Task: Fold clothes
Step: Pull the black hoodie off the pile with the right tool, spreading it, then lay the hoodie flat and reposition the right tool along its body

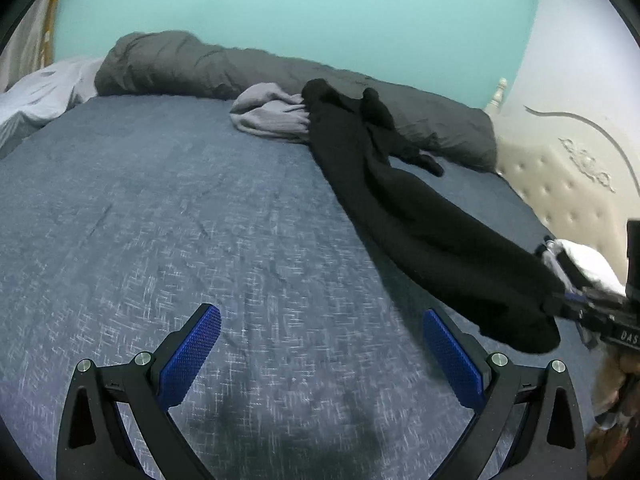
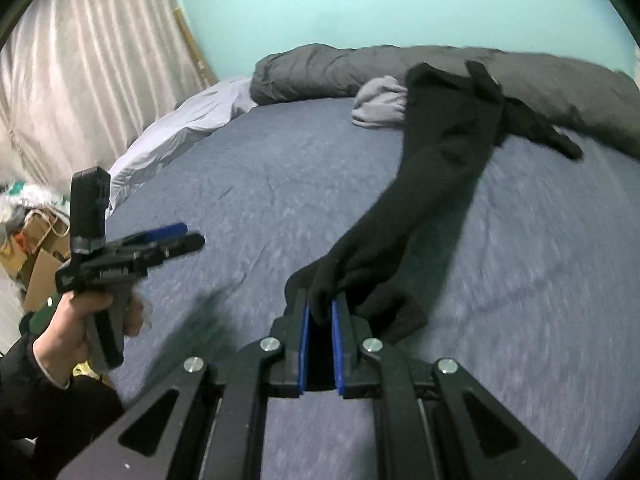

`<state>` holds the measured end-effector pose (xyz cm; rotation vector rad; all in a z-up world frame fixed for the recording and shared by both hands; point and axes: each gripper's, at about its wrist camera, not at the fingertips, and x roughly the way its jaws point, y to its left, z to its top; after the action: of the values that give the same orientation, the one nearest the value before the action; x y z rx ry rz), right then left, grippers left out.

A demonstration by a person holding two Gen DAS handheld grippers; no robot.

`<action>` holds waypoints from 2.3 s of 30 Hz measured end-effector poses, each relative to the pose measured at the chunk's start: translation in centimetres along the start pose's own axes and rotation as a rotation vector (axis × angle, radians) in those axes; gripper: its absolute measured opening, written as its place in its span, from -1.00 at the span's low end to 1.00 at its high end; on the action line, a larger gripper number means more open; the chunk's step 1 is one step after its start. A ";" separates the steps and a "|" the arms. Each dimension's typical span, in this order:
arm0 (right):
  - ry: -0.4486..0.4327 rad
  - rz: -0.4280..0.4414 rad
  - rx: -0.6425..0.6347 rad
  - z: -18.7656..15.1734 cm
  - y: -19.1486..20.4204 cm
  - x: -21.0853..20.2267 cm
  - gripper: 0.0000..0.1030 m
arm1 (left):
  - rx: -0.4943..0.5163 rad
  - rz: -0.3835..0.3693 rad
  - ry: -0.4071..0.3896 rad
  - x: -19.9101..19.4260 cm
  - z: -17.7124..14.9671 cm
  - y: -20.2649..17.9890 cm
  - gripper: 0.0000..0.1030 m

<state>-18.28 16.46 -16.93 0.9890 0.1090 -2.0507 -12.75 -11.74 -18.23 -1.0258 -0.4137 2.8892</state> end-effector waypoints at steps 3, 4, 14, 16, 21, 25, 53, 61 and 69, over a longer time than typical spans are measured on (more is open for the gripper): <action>0.021 -0.017 0.007 -2.2 -0.3 -1.3 -0.82 | 0.041 -0.003 -0.006 -0.1 -0.1 -0.6 0.99; 0.028 -0.021 0.014 -3.0 -0.4 -1.7 -0.82 | 0.047 -0.005 -0.003 0.0 0.0 -0.7 0.99; 0.159 -0.056 0.127 -9.0 -4.2 -1.7 -0.81 | 0.023 -0.010 -0.008 2.9 -0.1 -0.4 0.99; 0.161 -0.071 0.177 -9.3 -5.6 -1.6 -0.79 | 0.017 -0.018 -0.004 4.0 -0.4 -0.2 0.99; 0.144 -0.129 0.158 -8.0 -6.6 -2.2 -0.67 | 0.047 -0.019 0.041 6.7 -1.3 -0.2 0.99; 0.105 -0.165 0.129 -5.5 -7.3 -3.1 -0.66 | 0.084 -0.010 0.046 7.6 -1.3 -0.2 0.99; 0.205 -0.334 0.157 10.0 -15.7 19.8 -0.64 | 0.078 0.048 0.040 9.2 -1.3 1.1 0.99; 0.159 -0.238 0.166 8.2 -14.4 17.1 -0.94 | 0.064 0.051 0.035 9.0 -1.2 1.5 0.99; 0.118 -0.014 0.023 5.2 -6.0 9.8 -0.95 | 0.024 0.045 0.034 8.7 -1.1 2.3 0.99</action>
<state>-29.12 11.93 -21.53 1.1264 0.1550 -2.0093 -18.75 -12.50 -24.98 -1.0924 -0.3580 2.9039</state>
